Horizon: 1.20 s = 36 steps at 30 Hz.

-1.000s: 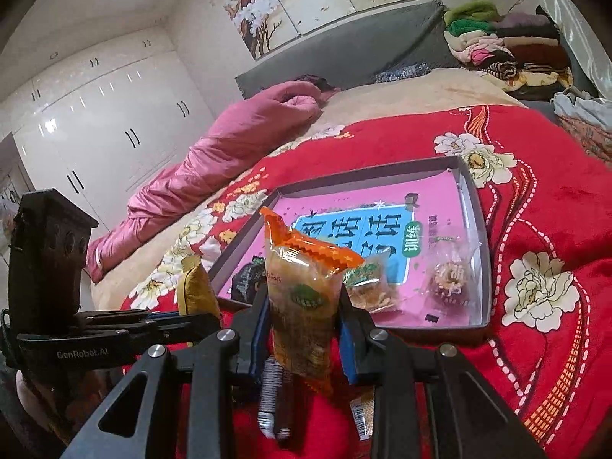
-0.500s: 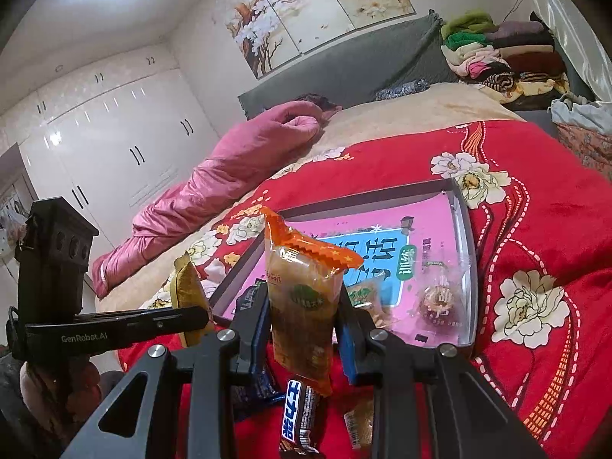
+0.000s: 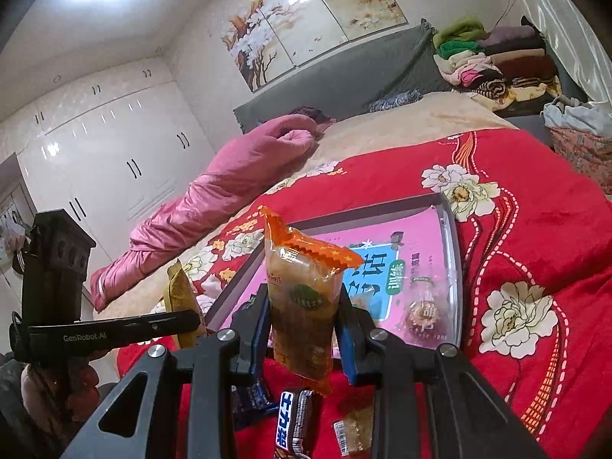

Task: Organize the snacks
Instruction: 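Lift the gold bar and orange-top bag off the pile with both tools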

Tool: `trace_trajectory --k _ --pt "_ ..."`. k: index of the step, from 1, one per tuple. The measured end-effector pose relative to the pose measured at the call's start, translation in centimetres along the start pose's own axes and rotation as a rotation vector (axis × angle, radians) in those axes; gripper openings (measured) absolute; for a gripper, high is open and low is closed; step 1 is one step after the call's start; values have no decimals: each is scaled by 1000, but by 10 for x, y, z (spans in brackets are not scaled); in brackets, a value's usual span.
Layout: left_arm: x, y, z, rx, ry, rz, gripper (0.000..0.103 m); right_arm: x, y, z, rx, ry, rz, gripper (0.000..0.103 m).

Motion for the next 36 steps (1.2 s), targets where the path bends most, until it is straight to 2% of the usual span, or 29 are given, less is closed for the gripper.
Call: trace_trajectory --k 17,28,36 --pt "8 14 10 -2 -7 26 14 -10 10 9 5 -34 50 32" --pt "16 28 17 21 11 69 14 -17 17 17 16 -60 82 31" --pt "28 33 18 21 18 70 14 -17 19 23 31 -67 91 31"
Point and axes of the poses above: each gripper's, at about its wrist camera, not at the fingertips, and x roughly the way its jaws point, z to its right, y to its top, the point moved 3 cm from there along x, roughly the way its jaws point, and after that the axes turned 3 degrees about z, right-handed, at the moved point
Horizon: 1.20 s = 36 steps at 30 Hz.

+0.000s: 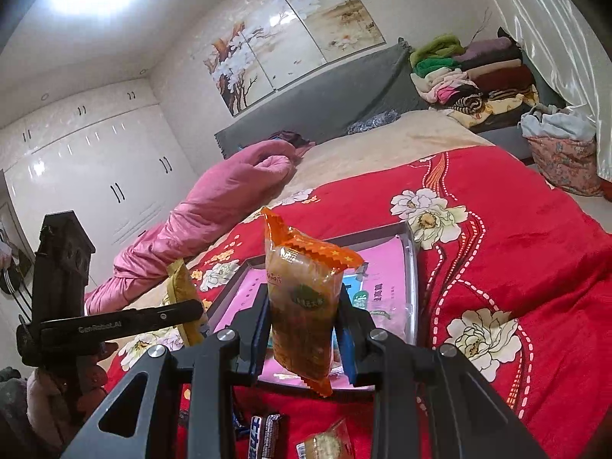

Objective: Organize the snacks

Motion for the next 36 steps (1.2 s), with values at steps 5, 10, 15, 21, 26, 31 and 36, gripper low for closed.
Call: trace_trajectory --k 5,10,15,21,26,31,36 --pt "8 -1 2 5 5 -10 14 2 1 3 5 -2 1 31" --pt "16 -1 2 9 10 -19 14 4 2 5 5 -4 -3 31" --pt "23 -2 4 12 13 -26 14 7 2 6 4 -5 -8 31" --pt "31 -2 6 17 14 -37 14 12 1 7 3 -9 -20 32" --pt "38 -2 8 23 18 -47 14 16 0 8 1 -11 -30 31" --pt "45 -3 10 29 22 -60 14 21 -1 10 4 -7 -41 31" --pt "51 -6 10 29 19 -75 14 25 -3 10 4 -3 -55 31"
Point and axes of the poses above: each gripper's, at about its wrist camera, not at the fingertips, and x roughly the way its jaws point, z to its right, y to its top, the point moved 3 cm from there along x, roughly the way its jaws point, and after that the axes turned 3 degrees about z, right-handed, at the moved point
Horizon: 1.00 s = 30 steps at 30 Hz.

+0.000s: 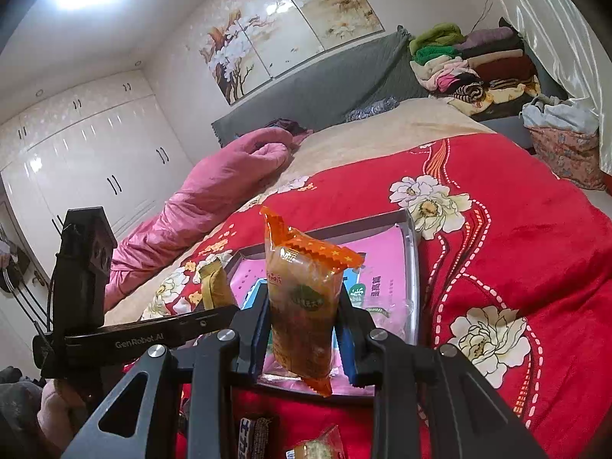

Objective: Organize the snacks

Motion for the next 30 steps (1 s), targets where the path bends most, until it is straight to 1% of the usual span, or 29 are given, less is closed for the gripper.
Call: trace_trajectory --k 4,19,24,30 --pt "4 -2 1 4 0 -8 14 3 -1 0 -1 2 -11 31" --pt "13 -7 0 2 -3 -29 14 27 -15 1 -2 8 -111 32" --pt "15 -9 -1 1 -4 -35 14 32 -16 0 -19 -10 -114 32" --pt "19 -11 0 5 -4 -44 14 32 -13 1 -28 -21 -94 31"
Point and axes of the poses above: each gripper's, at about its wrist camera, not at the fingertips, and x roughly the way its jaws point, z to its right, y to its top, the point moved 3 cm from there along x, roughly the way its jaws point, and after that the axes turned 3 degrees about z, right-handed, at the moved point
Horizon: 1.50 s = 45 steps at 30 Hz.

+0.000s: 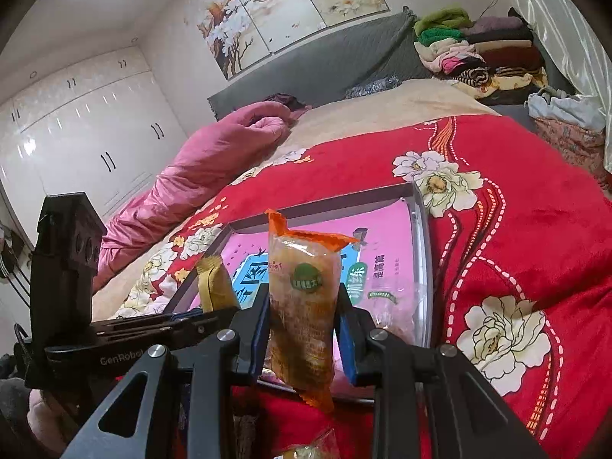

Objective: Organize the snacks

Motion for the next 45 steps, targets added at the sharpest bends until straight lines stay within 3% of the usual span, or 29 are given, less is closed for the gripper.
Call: trace_trajectory --k 9,30,45 --pt "1 -1 0 3 3 1 14 3 4 4 -4 -32 18 32" --pt "1 -2 -1 -1 -1 -8 14 18 -7 13 19 -60 -67 33" --pt "1 -3 -1 -5 -4 -20 16 10 -2 13 9 -90 -41 41"
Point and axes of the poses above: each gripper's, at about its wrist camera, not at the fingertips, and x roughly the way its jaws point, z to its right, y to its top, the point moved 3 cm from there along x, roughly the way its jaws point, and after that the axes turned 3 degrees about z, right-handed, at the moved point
